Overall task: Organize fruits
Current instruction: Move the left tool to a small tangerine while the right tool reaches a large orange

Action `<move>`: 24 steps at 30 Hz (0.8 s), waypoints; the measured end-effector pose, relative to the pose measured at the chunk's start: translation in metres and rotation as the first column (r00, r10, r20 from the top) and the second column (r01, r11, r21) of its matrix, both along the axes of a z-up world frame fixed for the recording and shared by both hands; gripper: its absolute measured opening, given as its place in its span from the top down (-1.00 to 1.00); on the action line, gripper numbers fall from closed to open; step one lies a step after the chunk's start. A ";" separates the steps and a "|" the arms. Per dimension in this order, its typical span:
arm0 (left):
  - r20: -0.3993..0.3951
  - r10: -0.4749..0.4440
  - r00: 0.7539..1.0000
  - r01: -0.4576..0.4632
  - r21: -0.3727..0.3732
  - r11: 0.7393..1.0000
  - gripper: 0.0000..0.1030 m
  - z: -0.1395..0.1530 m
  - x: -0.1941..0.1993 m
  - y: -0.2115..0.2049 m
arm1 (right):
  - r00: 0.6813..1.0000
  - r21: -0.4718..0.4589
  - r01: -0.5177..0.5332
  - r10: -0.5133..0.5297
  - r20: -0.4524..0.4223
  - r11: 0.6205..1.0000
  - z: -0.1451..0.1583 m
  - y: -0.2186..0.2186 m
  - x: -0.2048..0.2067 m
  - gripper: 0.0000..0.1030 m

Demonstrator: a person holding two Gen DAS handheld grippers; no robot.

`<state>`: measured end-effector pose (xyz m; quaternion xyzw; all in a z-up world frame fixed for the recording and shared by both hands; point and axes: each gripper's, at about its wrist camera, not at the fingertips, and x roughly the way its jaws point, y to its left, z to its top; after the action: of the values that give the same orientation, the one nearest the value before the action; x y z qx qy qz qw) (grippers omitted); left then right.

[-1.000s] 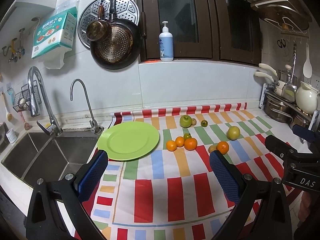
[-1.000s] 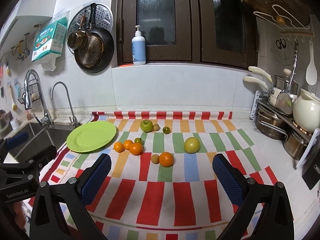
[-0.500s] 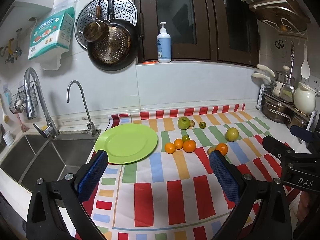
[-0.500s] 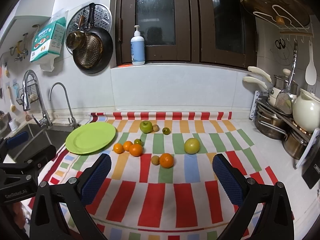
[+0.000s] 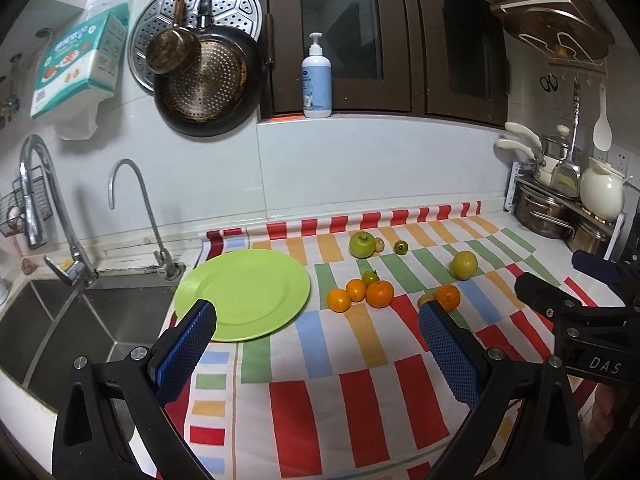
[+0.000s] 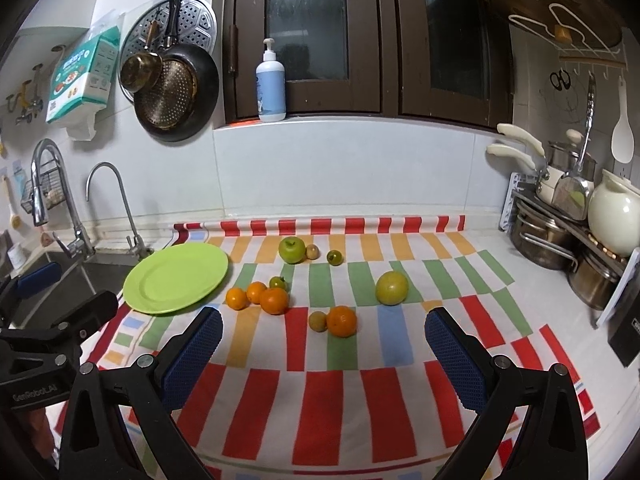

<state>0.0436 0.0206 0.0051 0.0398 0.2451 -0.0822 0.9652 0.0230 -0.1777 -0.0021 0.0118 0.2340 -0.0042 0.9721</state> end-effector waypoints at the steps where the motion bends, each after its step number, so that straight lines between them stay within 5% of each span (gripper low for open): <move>1: -0.003 -0.009 1.000 0.009 -0.001 1.000 -1.00 -0.001 0.003 0.002 | 1.000 0.001 0.006 -0.006 -0.003 1.000 -0.001 0.003 0.002 -0.99; 9: -0.016 -0.037 0.999 0.038 0.016 0.999 -0.85 -0.012 0.024 0.003 | 0.998 -0.019 0.056 -0.057 -0.020 0.998 -0.011 0.013 0.017 -0.99; 24: -0.080 0.043 0.996 -0.041 0.023 0.999 -0.56 -0.037 0.073 -0.026 | 0.994 -0.026 -0.070 0.067 -0.081 0.997 -0.035 -0.015 0.075 -0.77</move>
<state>0.1165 -0.0052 -0.0315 0.0418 0.2852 -0.0609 0.9556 0.0981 -0.1925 -0.0369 -0.0103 0.2732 0.0253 0.9616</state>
